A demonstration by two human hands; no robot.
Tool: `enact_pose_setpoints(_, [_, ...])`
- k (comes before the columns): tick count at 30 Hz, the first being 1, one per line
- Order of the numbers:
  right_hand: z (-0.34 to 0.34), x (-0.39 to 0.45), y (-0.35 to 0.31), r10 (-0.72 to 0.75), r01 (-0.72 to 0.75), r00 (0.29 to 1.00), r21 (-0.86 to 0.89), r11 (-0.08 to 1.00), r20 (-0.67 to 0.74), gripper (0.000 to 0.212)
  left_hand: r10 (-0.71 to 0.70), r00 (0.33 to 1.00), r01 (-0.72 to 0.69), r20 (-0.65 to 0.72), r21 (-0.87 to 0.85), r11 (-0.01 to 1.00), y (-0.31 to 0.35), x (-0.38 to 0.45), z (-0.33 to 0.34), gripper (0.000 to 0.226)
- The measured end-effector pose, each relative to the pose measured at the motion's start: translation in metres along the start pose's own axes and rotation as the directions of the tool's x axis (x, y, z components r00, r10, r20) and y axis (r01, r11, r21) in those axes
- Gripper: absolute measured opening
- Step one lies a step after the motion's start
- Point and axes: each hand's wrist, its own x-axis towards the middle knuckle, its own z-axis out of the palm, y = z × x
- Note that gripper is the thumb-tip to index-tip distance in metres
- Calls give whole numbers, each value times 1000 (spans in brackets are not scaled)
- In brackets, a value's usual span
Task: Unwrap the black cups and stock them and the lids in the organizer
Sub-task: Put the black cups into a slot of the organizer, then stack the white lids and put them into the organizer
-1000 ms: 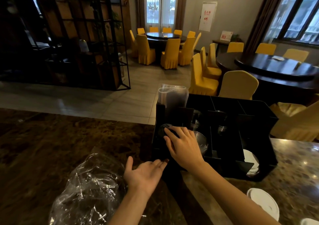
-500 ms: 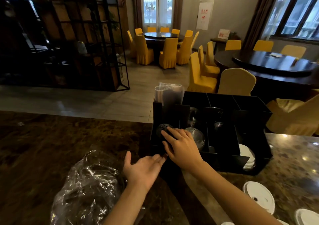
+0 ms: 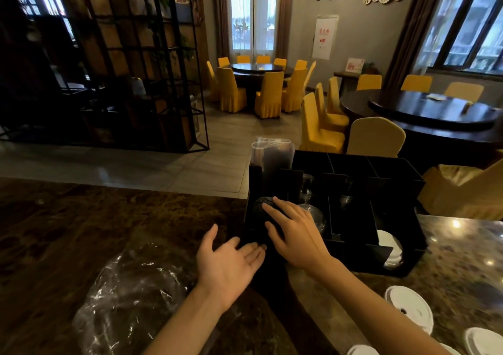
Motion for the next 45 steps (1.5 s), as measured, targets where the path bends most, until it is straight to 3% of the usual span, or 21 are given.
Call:
enact_pose_setpoints(4, [-17,-9,-16,27,-22,998,93,995,-52,48,121,992,-128,41,294,947,21,-19,19,80])
enact_pose_setpoints(7, [-26,-18,-35,39,-29,998,200,979,-43,51,172,972,-232,157,572,787,38,-30,28,66])
enact_pose_setpoints(10, [-29,-27,-56,27,-19,999,264,964,-30,54,192,951,-310,243,740,597,57,-41,33,58])
enact_pose_setpoints(17, [-29,-40,-95,16,-17,1000,287,958,6,59,161,927,-373,339,880,294,78,-62,40,48])
enact_pose_setpoints(20, [-31,-53,-98,49,-47,999,249,967,-3,58,115,915,-397,386,913,90,67,-67,42,66])
enact_pose_setpoints(28, [-50,-119,-72,222,-224,974,247,943,34,66,-102,869,-492,485,821,-290,7,-58,41,63])
enact_pose_setpoints(31, [-58,-150,-59,317,-320,947,229,920,50,69,-190,858,-513,477,785,-347,-22,-53,41,64])
enact_pose_setpoints(38, [-70,-219,-28,536,-540,841,184,822,72,63,-354,842,-524,407,771,-361,-86,-33,31,64])
enact_pose_setpoints(45, [-58,-293,-10,675,-687,727,160,709,126,90,-438,838,-493,327,798,-347,-146,-11,-1,64])
